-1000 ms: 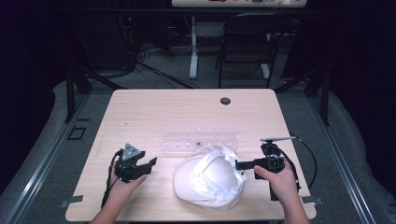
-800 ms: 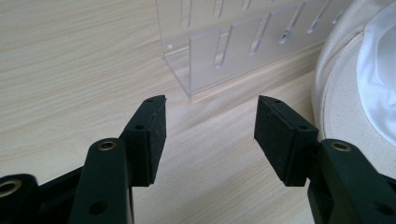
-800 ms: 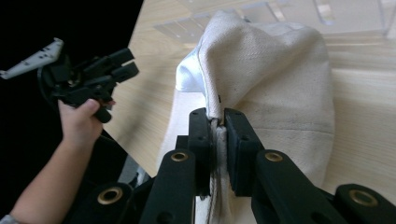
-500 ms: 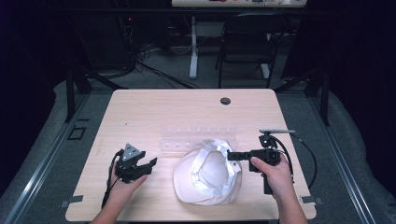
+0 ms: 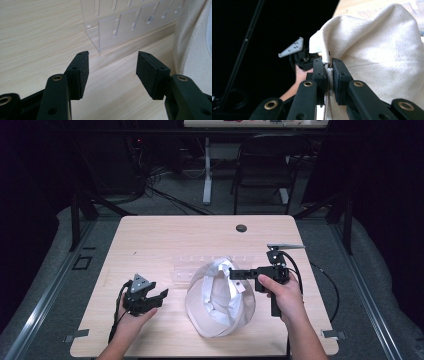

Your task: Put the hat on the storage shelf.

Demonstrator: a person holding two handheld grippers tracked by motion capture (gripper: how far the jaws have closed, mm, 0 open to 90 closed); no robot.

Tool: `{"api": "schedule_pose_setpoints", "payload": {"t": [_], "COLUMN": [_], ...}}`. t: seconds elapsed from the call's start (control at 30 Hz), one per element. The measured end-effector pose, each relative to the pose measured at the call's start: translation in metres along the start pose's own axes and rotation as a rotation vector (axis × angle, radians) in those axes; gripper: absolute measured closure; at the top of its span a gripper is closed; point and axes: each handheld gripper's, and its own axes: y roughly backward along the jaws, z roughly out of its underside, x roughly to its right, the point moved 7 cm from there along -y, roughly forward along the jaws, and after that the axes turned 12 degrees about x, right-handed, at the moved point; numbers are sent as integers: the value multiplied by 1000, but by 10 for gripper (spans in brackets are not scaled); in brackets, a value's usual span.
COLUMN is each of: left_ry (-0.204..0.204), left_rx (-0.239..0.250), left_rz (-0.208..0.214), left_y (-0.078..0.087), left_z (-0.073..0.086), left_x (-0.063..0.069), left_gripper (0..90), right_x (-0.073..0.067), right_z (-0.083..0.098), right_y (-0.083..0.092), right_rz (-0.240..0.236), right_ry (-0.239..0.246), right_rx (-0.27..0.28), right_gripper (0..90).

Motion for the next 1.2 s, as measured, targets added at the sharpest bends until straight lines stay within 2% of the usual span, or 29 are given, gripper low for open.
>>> {"api": "schedule_pose_setpoints", "payload": {"t": [0.13,0.23,0.5,0.7,0.8,0.97,1.1,1.2], "left_ry": [-2,-3,-9,-28,-37,-53,-61,-69], "left_rx": [1,0,-3,-2,-2,6,3,-2], "left_rz": [2,2,15,38,48,69,82,86], "left_y": [0,0,-1,-2,-2,-2,-3,-4], "left_z": [0,0,0,-1,-1,-3,-2,-1], "left_x": [1,2,7,16,21,29,35,37], "left_gripper": [441,442,442,450,470,473,471,470], "right_x": [-10,-16,-25,-27,-27,-29,-30,-31], "right_z": [-3,-5,-18,-31,-38,-49,-61,-69], "right_y": [-1,2,18,29,33,35,37,35], "right_rz": [-47,-59,-89,-66,-42,-36,-6,15], "right_ry": [21,31,27,26,31,26,24,23], "right_rx": [18,22,92,149,198,228,274,272], "right_gripper": [824,824,824,824,824,824,824,824]}}
